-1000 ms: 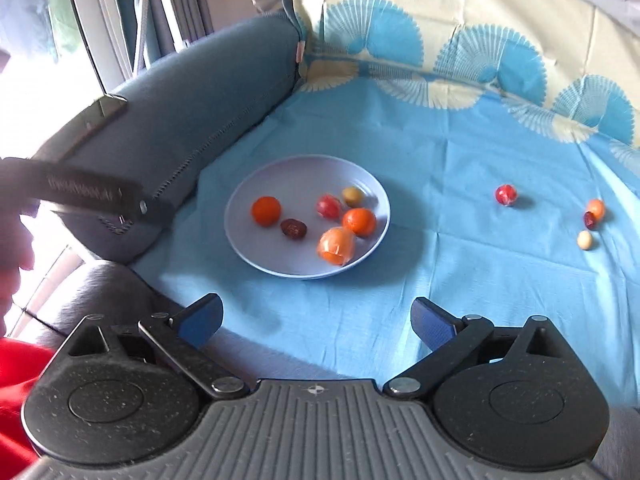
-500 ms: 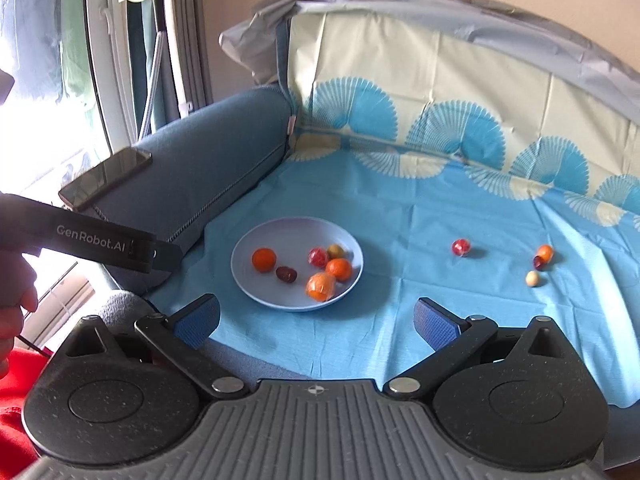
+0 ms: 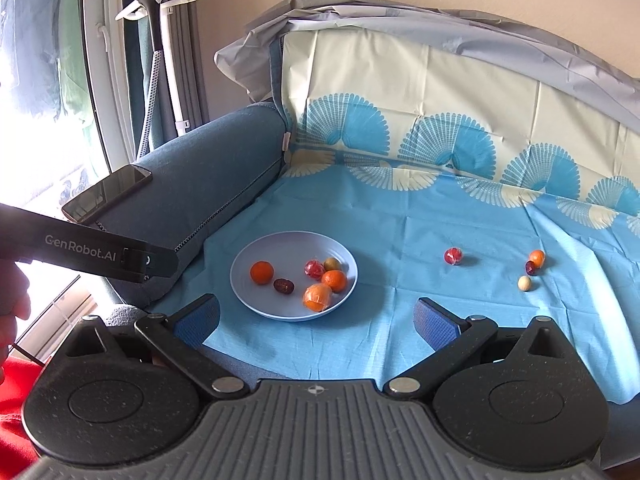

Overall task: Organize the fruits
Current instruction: 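Withdraw both tools from the plate toward the loose fruits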

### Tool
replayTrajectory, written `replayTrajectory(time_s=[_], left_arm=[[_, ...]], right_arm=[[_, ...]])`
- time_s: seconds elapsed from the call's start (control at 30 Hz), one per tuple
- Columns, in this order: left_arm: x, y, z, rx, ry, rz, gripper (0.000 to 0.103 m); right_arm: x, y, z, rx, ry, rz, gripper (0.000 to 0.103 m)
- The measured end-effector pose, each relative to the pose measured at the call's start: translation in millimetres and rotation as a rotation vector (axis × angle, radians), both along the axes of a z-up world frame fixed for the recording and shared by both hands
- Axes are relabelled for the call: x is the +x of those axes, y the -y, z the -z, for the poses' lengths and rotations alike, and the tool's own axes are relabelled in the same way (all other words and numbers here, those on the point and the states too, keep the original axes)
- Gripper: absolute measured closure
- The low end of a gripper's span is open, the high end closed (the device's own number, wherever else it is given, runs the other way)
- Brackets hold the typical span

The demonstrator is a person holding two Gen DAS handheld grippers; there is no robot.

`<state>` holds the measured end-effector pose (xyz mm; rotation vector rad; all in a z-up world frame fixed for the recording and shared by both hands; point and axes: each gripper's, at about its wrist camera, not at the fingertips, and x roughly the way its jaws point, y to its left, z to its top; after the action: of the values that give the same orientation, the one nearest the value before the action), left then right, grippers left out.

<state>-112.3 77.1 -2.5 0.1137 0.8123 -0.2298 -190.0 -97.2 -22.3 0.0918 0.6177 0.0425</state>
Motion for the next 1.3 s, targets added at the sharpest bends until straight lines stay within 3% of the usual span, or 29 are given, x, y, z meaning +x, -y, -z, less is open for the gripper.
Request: replayTrajectory(time_s=[0.87,1.03,1.3], left_arm=[[22,32,10,0.041,-0.027,0.053,0.000],[43,64,12,0.049,-0.032,0.107,0.000],[107,158,41,0.075,-0.080,0.276,0.000]], right_arm=[[15,27,21,0.068,-0.060,0.084,0.001],[21,59,29,0.069,-0.062,0.187,0.001],[61,168,50,0.064,-0.059,0.462,0.001]])
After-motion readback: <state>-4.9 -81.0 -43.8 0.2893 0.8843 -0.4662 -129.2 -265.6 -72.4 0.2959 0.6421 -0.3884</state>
